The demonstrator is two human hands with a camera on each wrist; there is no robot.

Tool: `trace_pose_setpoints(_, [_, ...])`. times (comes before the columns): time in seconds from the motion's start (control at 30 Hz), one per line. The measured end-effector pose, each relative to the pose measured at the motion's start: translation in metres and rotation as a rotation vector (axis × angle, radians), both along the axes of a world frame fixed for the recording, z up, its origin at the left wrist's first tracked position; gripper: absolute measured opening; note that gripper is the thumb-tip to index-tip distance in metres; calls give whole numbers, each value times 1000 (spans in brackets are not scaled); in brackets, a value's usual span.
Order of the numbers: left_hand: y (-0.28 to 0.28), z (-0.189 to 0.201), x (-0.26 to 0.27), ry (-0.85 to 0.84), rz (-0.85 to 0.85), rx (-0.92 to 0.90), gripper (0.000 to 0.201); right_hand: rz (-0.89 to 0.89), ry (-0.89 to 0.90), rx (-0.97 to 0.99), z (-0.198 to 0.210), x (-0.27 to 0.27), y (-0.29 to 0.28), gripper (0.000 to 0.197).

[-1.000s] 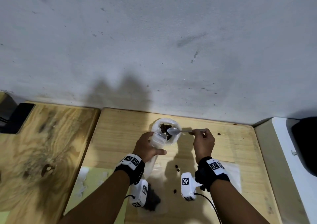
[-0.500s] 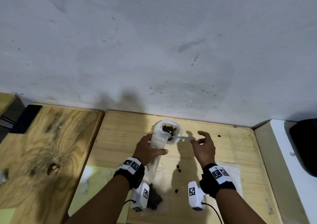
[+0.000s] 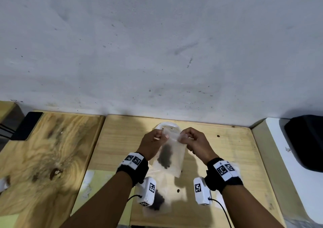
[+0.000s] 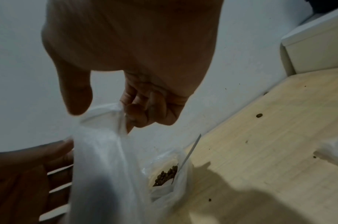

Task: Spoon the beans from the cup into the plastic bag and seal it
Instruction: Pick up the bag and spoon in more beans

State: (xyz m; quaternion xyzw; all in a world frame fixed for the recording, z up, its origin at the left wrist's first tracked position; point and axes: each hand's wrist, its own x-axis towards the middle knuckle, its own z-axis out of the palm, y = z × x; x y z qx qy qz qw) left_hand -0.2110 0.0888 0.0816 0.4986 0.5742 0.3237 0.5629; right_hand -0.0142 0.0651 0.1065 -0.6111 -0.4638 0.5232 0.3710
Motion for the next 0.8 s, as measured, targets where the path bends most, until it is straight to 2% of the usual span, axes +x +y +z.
trace_pose_setpoints(0.07, [0, -2, -1, -13, 27, 6, 21, -19, -49, 45, -5, -2, -2, 26])
trace_pose_setpoints(0.17, [0, -1, -2, -38, 29, 14, 30, -93, 21, 31, -9, -7, -2, 36])
trace_pose_setpoints(0.27, [-2, -5, -1, -40, 30, -5, 28, -89, 30, 11, -9, -8, -1, 15])
trace_pose_setpoints(0.37, [-4, -7, 0, -75, 6, -45, 36, -80, 84, -29, -2, -11, -1, 13])
trace_pose_setpoints(0.47, [-6, -3, 3, -100, 39, -27, 20, -82, 99, -45, 7, -14, 1, 10])
trace_pose_setpoints(0.63, [-3, 0, 4, -145, 49, -27, 19, -78, 109, -63, 14, -12, 4, 25])
trace_pose_setpoints(0.77, [-2, 2, 5, -172, 52, -43, 20, -125, 143, -89, 12, -11, 1, 8])
trace_pose_setpoints(0.8, [-1, 2, 4, -180, 69, -59, 21, -152, 145, -107, 9, -9, 1, 10])
